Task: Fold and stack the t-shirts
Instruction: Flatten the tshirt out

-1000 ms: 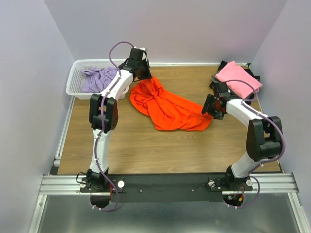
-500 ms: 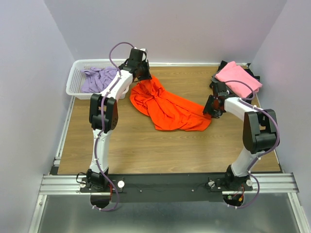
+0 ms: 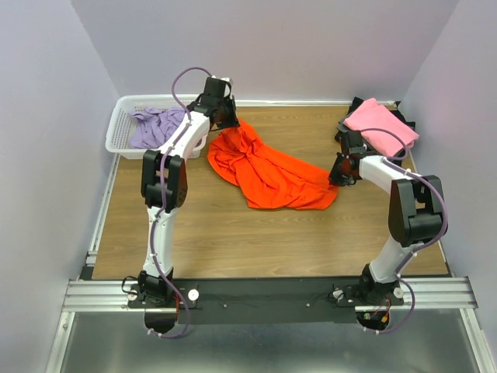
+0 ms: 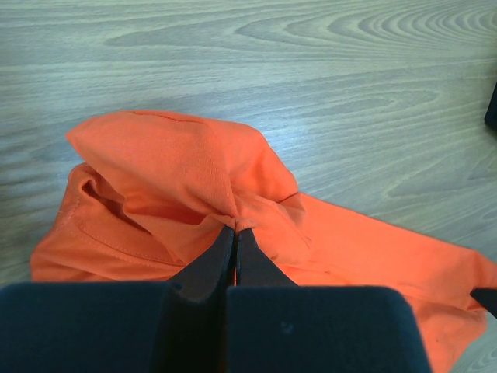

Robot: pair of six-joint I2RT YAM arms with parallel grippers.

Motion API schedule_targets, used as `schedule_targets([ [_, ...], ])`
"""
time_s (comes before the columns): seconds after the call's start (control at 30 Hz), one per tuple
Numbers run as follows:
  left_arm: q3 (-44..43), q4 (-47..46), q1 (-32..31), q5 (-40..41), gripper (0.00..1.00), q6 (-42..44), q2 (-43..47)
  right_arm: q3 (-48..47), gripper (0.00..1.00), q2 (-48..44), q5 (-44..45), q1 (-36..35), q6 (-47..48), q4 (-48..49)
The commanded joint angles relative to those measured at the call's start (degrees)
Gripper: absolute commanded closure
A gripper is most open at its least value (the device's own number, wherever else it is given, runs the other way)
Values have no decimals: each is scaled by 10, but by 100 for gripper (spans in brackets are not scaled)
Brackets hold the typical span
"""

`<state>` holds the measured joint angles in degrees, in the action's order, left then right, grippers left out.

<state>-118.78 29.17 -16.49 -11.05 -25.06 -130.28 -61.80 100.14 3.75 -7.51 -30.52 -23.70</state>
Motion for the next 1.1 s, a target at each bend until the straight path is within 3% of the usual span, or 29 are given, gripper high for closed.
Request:
schedule_targets([
  [0.0,0,10,6,-10,100,7,36,-19,96,-19,10,5,-6,-21],
  [0.4,0,22,20,-12,100,6,70,-99,97,-26,13,11,5,-121],
  [0.57,16,22,22,-29,90,9,60,-121,97,-9,2,11,1,-136],
  [0.93,96,-11,22,-41,85,19,59,-74,97,1,-15,11,-14,-136],
  [1.07,107,-14,21,-40,72,22,65,-63,97,-4,-14,12,-16,-136],
])
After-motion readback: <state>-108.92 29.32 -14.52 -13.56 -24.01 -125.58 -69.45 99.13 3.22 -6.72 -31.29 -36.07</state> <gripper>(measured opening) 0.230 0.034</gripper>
